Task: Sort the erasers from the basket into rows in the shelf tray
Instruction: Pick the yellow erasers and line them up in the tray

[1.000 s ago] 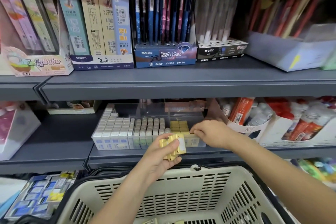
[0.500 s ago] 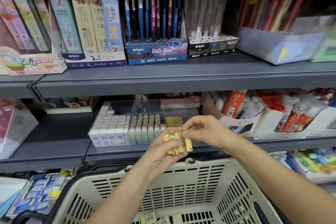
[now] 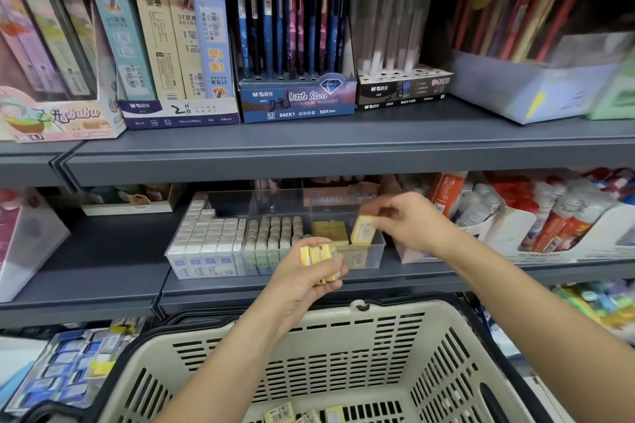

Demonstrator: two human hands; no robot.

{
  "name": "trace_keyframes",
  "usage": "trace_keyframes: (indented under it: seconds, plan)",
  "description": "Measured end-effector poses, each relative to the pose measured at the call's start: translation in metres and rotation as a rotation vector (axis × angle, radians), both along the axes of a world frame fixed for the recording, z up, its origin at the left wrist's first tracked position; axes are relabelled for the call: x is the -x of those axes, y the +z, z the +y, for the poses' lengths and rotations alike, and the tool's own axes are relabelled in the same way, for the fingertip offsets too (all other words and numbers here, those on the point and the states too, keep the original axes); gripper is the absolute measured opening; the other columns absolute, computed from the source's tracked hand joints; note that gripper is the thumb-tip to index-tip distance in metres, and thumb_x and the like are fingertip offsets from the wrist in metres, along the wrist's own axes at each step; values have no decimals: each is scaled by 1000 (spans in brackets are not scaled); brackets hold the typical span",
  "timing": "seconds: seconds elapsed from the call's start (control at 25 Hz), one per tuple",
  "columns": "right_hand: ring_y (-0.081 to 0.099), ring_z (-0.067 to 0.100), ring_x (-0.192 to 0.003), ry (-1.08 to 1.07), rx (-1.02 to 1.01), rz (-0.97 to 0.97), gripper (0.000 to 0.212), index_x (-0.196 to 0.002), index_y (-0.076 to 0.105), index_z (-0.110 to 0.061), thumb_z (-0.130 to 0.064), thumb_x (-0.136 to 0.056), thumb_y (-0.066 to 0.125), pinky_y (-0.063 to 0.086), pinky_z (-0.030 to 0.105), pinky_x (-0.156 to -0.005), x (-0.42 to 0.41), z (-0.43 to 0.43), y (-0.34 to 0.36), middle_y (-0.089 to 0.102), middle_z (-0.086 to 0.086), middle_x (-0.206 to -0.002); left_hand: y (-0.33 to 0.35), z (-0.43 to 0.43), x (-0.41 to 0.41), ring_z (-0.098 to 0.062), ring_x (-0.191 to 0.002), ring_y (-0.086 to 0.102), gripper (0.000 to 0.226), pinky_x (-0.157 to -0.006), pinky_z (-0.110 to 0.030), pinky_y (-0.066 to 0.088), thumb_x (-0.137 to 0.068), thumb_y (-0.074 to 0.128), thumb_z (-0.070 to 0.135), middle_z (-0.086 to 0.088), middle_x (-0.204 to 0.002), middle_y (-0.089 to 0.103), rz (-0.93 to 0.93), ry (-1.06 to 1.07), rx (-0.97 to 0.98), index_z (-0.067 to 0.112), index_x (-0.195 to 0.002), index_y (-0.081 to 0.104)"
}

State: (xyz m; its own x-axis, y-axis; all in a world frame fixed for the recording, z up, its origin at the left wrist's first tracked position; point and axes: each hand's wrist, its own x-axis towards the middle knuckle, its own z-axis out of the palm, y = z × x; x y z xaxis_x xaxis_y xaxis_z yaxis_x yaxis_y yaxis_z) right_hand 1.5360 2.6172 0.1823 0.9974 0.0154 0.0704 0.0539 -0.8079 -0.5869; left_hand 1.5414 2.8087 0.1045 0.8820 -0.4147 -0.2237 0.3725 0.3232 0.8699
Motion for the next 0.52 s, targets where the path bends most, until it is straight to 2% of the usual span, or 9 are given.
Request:
trace_keyframes:
  seconds: [0.04, 0.12, 0.28, 0.4, 0.52]
  plan:
    - [58, 7, -102, -49, 115, -44, 29, -115, 64, -20, -9, -90, 54, 39, 13, -83, -7, -2, -1, 63, -2, -118, -2, 3, -1, -23, -82, 71, 38, -58, -25, 55, -74, 72, -3, -7, -82, 74, 11, 14, 1, 15, -104, 57]
    - [56, 20, -108, -90, 230, -40, 32, -116, 63, -21, -7, -90, 50, 41, 20, -89, -18, -1, -10, 59, 2, -124, -7, 9, 0, -24, -83, 71, 40, -57, -26, 55, -73, 73, -3, -8, -82, 74, 35, 28, -9, 14, -105, 57]
    - [57, 15, -109, -39, 238, 141, 27, -110, 65, -31, -17, -91, 52, 41, 21, -93, -29, 2, -35, 62, -6, -122, -14, 17, -1, -25, -82, 71, 39, -57, -25, 54, -74, 72, -3, -8, -82, 74, 73, 32, -25, 13, -105, 57]
    - [49, 17, -121, -5, 333, 220, 27, -107, 64, -36, -23, -95, 45, 29, 39, -110, -36, 5, -45, 57, -8, -127, -13, 18, -3, -26, -82, 71, 41, -58, -26, 55, -71, 74, -3, -9, -83, 74, 84, 30, -16, 12, -105, 57]
    - [45, 17, -124, 16, 362, 192, 30, -111, 63, -36, -23, -96, 40, 25, 40, -112, -34, 8, -48, 56, -9, -130, -11, 18, -2, -27, -86, 71, 53, -60, -27, 56, -59, 77, 4, -13, -90, 74, 103, -8, 31, 7, -107, 56]
